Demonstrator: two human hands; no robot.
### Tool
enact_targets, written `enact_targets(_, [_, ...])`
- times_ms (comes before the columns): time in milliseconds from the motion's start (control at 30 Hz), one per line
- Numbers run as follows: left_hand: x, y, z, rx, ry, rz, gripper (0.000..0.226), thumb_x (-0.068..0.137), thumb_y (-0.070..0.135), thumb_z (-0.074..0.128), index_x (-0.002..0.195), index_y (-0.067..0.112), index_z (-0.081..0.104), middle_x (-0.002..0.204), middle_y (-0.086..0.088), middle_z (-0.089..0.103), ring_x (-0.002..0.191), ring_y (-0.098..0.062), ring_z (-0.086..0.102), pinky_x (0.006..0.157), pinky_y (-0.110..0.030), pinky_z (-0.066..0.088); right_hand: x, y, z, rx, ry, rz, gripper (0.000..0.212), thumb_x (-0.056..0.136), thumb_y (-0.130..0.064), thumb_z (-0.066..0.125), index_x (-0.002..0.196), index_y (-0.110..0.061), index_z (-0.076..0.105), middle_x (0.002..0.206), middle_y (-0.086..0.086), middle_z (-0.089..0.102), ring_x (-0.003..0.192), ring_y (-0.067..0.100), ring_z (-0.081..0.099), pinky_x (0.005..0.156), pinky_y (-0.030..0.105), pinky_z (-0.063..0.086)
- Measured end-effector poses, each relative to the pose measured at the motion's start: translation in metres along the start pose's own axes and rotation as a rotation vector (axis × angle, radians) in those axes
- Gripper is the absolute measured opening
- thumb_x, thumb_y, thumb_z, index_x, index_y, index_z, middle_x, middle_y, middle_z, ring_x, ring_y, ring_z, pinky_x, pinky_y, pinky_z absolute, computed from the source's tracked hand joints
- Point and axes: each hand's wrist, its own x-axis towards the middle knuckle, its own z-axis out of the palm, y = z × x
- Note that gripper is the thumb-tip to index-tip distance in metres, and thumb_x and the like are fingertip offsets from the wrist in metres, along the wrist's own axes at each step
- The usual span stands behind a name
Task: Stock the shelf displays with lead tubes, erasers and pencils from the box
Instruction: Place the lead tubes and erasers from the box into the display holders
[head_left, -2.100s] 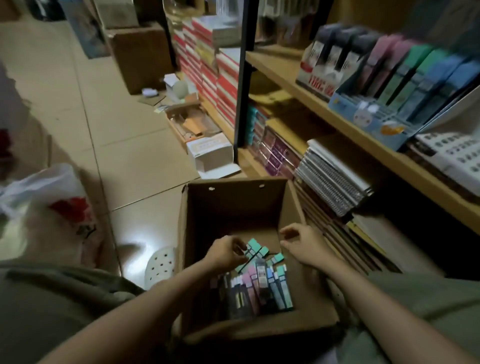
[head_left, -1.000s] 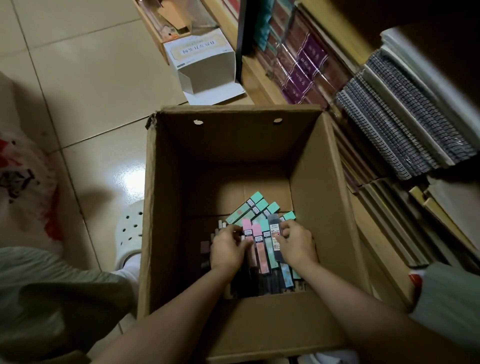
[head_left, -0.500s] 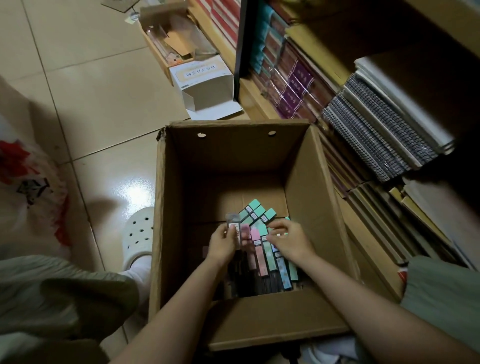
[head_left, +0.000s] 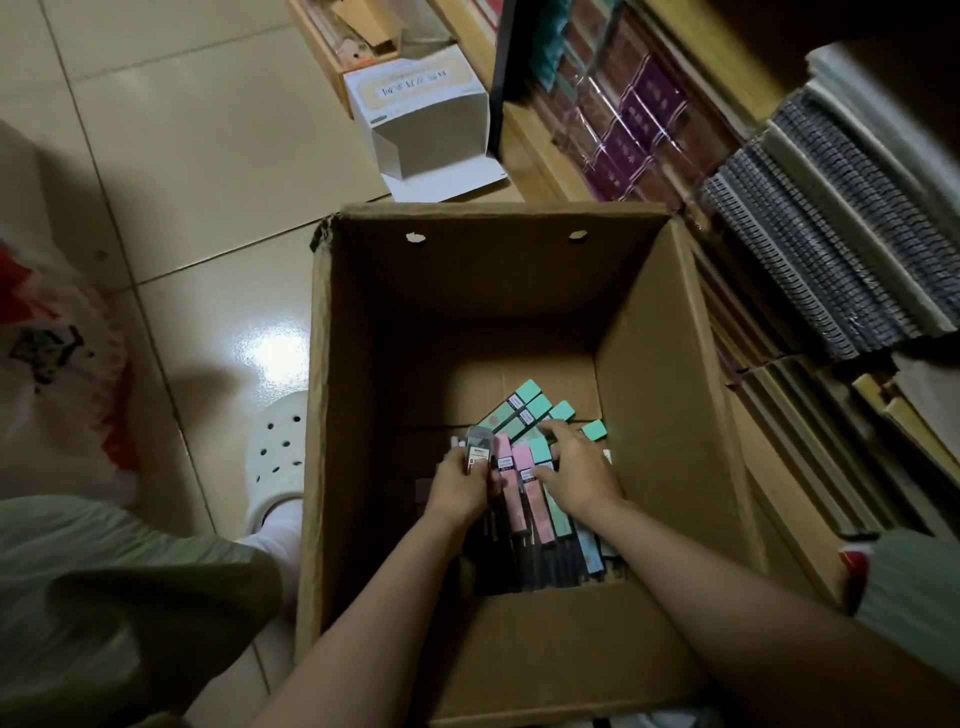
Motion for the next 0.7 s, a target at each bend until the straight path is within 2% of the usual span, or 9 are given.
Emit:
enact_targets(133, [-0.001, 0.005, 0.004, -0.030, -0.008, 0.028, 0.019, 0.103, 0.012, 0.040, 0.098, 0.027, 0.051, 0.084, 0.002, 0.063, 0.071, -0.007, 0.061, 0.050, -0.015, 0.050, 0.006, 0.001, -0.014, 0.141, 0.121, 0.040, 0.039, 0.089, -0.008, 0.067, 0.125, -0.020, 0.059, 0.087, -0.003, 0.053, 0.077, 0.014, 0.051, 0.072, 0.033, 0.053])
enact_targets(167, [-0.003, 0.007, 0.005, -0.030, -0.013, 0.036, 0.021, 0.103, 0.011, 0.039, 0.096, 0.027, 0.050, 0.083, 0.003, 0.061, 0.071, -0.007, 0.060, 0.050, -0.015, 0.052, 0.007, 0.001, -0.018, 0.175, 0.147, 0.034, 0.037, 0.090, -0.008, 0.066, 0.124, -0.020, 0.059, 0.083, -0.003, 0.054, 0.072, 0.012, 0.051, 0.065, 0.028, 0.051])
enact_targets(233, [-0.006, 0.010, 0.006, -0.015, -0.015, 0.051, 0.016, 0.103, 0.011, 0.039, 0.103, 0.023, 0.051, 0.091, 0.000, 0.063, 0.082, -0.013, 0.064, 0.065, -0.025, 0.058, 0.008, -0.003, -0.029, 0.253, 0.195, 0.018, 0.033, 0.091, -0.009, 0.064, 0.122, -0.020, 0.060, 0.075, -0.007, 0.056, 0.065, 0.008, 0.052, 0.054, 0.015, 0.041])
enact_targets(300, [-0.010, 0.015, 0.006, -0.025, -0.019, 0.067, 0.014, 0.103, 0.013, 0.041, 0.110, 0.021, 0.050, 0.099, -0.004, 0.065, 0.089, -0.018, 0.066, 0.078, -0.033, 0.059, 0.009, -0.010, -0.038, 0.354, 0.193, 0.033, 0.029, 0.091, -0.009, 0.065, 0.118, -0.019, 0.061, 0.074, -0.009, 0.060, 0.066, 0.010, 0.059, 0.056, 0.015, 0.044])
enact_targets(400, [-0.016, 0.020, 0.004, -0.043, -0.073, 0.091, 0.022, 0.100, 0.018, 0.051, 0.122, 0.016, 0.050, 0.109, -0.006, 0.065, 0.096, -0.020, 0.065, 0.085, -0.038, 0.057, 0.007, -0.022, -0.041, 0.612, 0.015, 0.103, 0.031, 0.089, -0.005, 0.066, 0.119, -0.013, 0.060, 0.080, 0.003, 0.063, 0.070, 0.020, 0.068, 0.064, 0.032, 0.060])
enact_targets(500, [-0.021, 0.021, -0.001, -0.040, -0.150, 0.092, 0.041, 0.090, 0.019, 0.067, 0.127, 0.019, 0.049, 0.115, -0.003, 0.064, 0.103, -0.020, 0.064, 0.091, -0.044, 0.055, 0.003, -0.028, -0.034, 0.691, -0.085, 0.091, 0.034, 0.087, -0.003, 0.069, 0.119, -0.012, 0.062, 0.076, 0.002, 0.063, 0.063, 0.011, 0.066, 0.052, 0.023, 0.055])
enact_targets(567, [-0.020, 0.019, -0.002, -0.020, -0.132, 0.096, 0.046, 0.087, 0.013, 0.069, 0.129, 0.016, 0.050, 0.116, -0.005, 0.063, 0.104, -0.021, 0.064, 0.089, -0.042, 0.055, 0.002, -0.029, -0.028, 0.760, -0.119, 0.096, 0.036, 0.088, -0.004, 0.069, 0.122, -0.011, 0.062, 0.080, 0.002, 0.066, 0.067, 0.010, 0.067, 0.053, 0.023, 0.056])
enact_targets(633, [-0.018, 0.017, -0.004, -0.032, -0.046, 0.092, 0.045, 0.088, 0.009, 0.068, 0.129, 0.014, 0.051, 0.116, -0.007, 0.064, 0.101, -0.020, 0.064, 0.080, -0.037, 0.057, 0.001, -0.024, -0.023, 0.698, -0.091, 0.093, 0.042, 0.086, -0.006, 0.071, 0.127, -0.013, 0.061, 0.083, 0.000, 0.068, 0.070, 0.012, 0.066, 0.063, 0.027, 0.059])
enact_targets(700, [-0.016, 0.015, -0.007, -0.056, 0.060, 0.064, 0.042, 0.089, 0.009, 0.065, 0.128, 0.016, 0.050, 0.119, -0.007, 0.063, 0.103, -0.023, 0.063, 0.079, -0.037, 0.056, -0.003, -0.014, -0.021, 0.360, -0.050, 0.017, 0.059, 0.080, -0.006, 0.076, 0.133, -0.021, 0.056, 0.093, -0.003, 0.064, 0.075, 0.011, 0.061, 0.074, 0.026, 0.056])
